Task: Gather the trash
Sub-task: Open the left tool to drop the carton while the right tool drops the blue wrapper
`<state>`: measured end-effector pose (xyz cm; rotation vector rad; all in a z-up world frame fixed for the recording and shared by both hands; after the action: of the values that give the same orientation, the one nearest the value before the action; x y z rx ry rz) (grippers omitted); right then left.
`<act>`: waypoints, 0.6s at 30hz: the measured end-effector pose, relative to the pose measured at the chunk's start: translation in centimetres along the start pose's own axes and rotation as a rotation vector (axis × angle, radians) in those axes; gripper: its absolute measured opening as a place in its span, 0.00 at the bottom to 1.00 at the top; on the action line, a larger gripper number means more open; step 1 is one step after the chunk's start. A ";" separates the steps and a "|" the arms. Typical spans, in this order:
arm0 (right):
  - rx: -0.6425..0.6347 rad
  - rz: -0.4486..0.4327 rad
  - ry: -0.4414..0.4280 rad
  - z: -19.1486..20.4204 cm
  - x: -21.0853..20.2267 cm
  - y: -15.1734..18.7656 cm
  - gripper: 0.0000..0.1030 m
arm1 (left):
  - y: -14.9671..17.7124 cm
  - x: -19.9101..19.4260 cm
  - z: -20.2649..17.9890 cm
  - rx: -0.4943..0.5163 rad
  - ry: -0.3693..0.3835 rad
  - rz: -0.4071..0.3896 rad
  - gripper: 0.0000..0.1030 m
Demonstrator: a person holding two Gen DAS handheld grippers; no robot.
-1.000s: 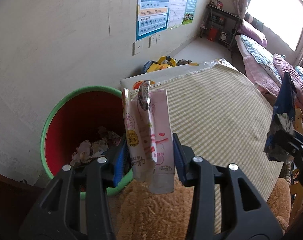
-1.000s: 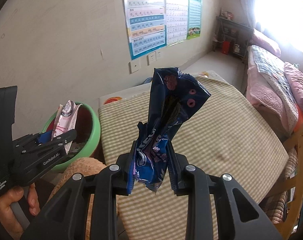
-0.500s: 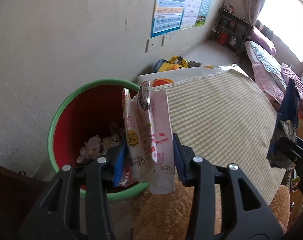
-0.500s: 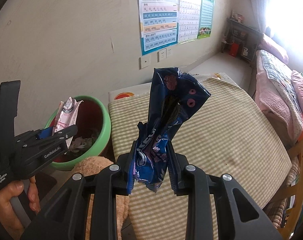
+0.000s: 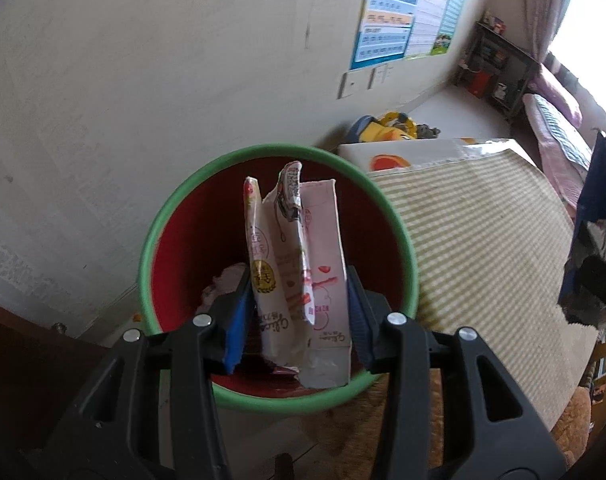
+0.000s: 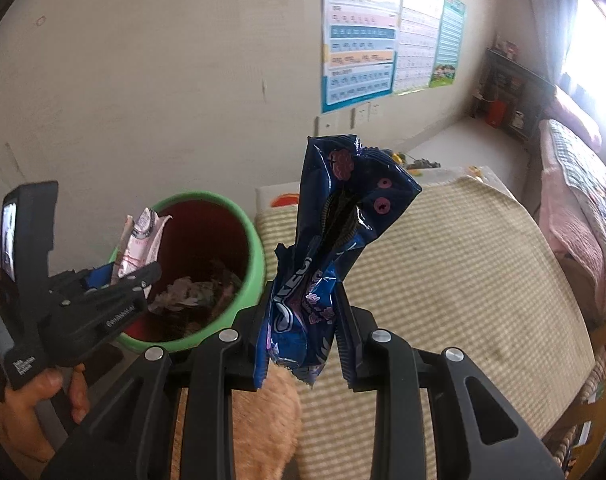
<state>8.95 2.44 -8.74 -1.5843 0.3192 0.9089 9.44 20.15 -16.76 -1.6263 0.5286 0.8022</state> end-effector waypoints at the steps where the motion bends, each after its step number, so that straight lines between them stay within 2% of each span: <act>1: -0.003 0.002 -0.009 0.4 0.3 -0.2 0.26 | 0.0 0.2 0.4 -0.005 -0.007 0.003 0.40; 8: -0.046 0.025 -0.075 3.5 2.5 -0.9 0.26 | 0.2 2.0 3.0 -0.039 -0.043 0.030 0.40; 18: -0.078 0.074 -0.153 7.0 6.0 -1.8 0.26 | 0.7 5.1 5.0 -0.068 -0.056 0.087 0.40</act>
<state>11.46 11.10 -11.44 -1.5716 0.2385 1.1050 11.30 25.33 -21.41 -1.6467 0.5402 0.9370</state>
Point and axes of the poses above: each gripper's, at about its wrist camera, not at the fingertips, and x roughly the way its jaws point, z to its left, y to its underside, the point moved 9 cm from there along x, roughly the way its jaws point, and after that the axes turned 7 degrees about -z, right-handed, at the moved point
